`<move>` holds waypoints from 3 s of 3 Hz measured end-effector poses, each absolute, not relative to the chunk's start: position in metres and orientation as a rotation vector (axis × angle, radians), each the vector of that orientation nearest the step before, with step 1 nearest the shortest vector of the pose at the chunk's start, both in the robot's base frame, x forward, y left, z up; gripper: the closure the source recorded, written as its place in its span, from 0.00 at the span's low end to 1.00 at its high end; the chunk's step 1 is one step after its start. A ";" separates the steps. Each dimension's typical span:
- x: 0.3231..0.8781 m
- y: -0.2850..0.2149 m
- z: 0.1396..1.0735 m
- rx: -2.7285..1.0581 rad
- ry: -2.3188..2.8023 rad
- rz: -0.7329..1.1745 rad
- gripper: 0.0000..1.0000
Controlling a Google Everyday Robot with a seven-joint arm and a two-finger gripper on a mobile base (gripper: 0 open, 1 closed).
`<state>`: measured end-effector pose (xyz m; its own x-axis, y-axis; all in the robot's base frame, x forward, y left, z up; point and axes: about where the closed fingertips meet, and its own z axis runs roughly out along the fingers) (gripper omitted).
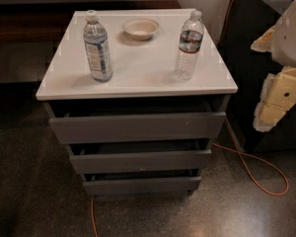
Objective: Place water bottle into bottom drawer
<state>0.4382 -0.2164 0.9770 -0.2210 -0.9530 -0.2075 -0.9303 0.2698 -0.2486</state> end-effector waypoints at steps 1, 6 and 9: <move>0.438 -0.216 0.975 -1.722 2.226 -0.100 0.00; 0.592 -0.150 0.660 -1.756 2.226 -0.054 0.00; 0.576 -0.148 0.690 -1.665 2.117 -0.037 0.00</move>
Offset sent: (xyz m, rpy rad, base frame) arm -0.0115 0.0021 -0.0490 0.0708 -0.0397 0.0250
